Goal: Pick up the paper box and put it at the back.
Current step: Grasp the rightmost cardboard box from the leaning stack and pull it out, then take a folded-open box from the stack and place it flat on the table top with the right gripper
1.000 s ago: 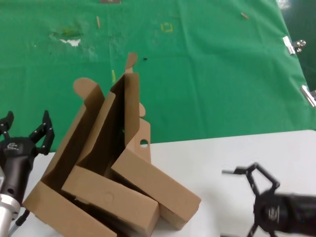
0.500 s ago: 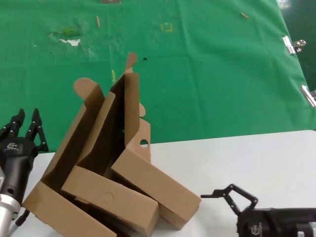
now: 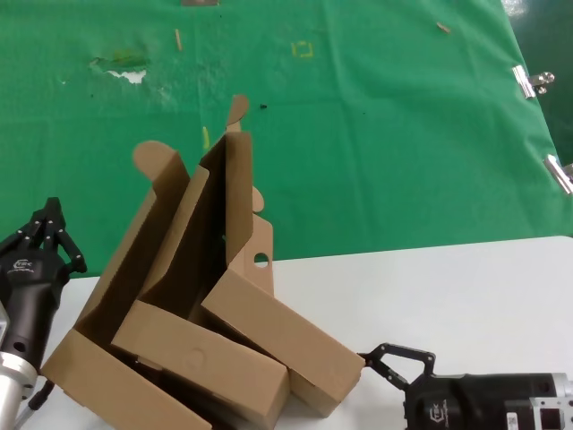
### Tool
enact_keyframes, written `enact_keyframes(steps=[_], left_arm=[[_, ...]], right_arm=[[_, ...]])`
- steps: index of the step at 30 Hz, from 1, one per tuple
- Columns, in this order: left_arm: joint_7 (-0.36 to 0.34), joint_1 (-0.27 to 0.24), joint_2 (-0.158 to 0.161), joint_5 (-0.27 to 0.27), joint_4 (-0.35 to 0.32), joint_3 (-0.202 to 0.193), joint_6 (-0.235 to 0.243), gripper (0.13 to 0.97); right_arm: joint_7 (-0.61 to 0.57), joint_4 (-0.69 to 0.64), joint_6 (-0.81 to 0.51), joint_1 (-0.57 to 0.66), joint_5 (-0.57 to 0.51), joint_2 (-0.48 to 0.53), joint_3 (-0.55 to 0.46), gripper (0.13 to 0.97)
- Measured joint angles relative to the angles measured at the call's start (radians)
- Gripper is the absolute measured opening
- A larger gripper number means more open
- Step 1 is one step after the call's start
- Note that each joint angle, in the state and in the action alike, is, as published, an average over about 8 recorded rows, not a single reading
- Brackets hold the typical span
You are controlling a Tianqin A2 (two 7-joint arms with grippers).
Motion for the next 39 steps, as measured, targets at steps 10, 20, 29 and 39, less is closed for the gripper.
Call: enact_keyframes(steps=[10,20,29,39], left_arm=[[0.000,0.000,0.000,0.000,0.000,0.000,0.000,0.141],[-0.001,0.000,0.000,0.000,0.000,0.000,0.000,0.140],[0.000,0.000,0.000,0.000,0.000,0.000,0.000,0.140],[0.000,0.000,0.000,0.000,0.000,0.000,0.000,0.140]], right_arm=[[0.048,0.044,0.068,-0.017,-0.022,-0.008,0.020,0.547],[0.130,0.146,0.136,-0.069,-0.015,0.001,0.052,0.334],[0.250,0.378,0.334,-0.223,-0.038,0.011,0.123,0.194],[0.533,0.606,0.648,-0.290,-0.260,0.065,0.142,0.155]])
